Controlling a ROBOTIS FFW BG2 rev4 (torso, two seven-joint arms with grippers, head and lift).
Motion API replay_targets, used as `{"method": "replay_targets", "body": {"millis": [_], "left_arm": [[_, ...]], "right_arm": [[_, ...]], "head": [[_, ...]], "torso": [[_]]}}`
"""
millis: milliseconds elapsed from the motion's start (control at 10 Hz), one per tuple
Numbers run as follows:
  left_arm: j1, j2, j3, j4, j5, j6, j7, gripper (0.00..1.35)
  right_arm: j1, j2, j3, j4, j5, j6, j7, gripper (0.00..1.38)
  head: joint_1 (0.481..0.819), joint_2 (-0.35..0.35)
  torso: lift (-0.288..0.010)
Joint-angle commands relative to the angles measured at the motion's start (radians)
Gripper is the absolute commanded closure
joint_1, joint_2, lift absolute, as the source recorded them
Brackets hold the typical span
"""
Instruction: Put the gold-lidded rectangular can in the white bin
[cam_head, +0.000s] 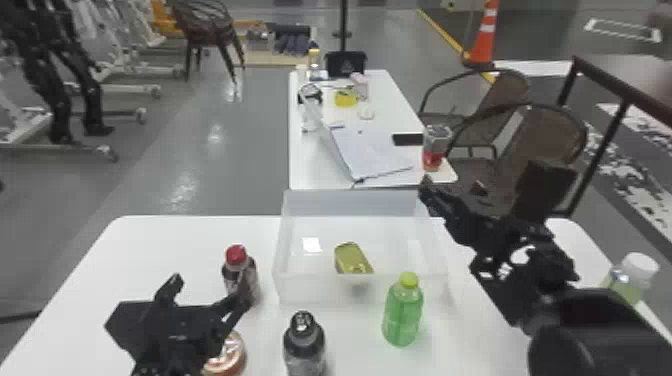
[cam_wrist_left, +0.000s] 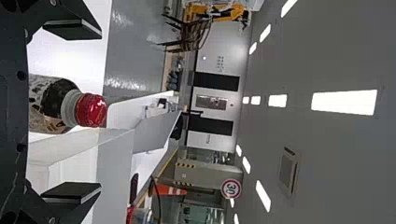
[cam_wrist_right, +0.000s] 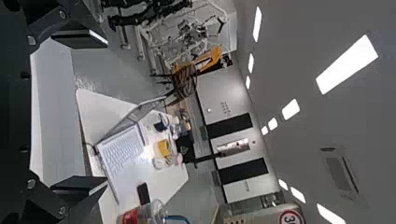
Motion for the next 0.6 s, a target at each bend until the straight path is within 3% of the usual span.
{"method": "replay_targets", "body": {"millis": [0, 200, 500], "left_arm": [[0.001, -0.001, 0.004, 0.000, -0.004, -0.007, 0.000, 0.15], [0.004, -0.006, 0.008, 0.005, -0.020, -0.033, 0.000, 0.15], [0.009, -0.018, 0.016, 0.012, -0.033, -0.044, 0.000, 0.15]], "right_arm": [[0.144, -0.022, -0.075, -0.094, 0.086, 0.006, 0.033, 0.25], [0.306, -0.005, -0.167, -0.146, 0.187, -0.077, 0.065, 0.25], [0.437, 0.075, -0.255, -0.109, 0.276, -0.250, 0.142, 0.25]], "head": [[0.549, 0.000], [0.549, 0.000], [0.549, 0.000]], "torso": [[-0.100], [-0.100], [-0.100]]}}
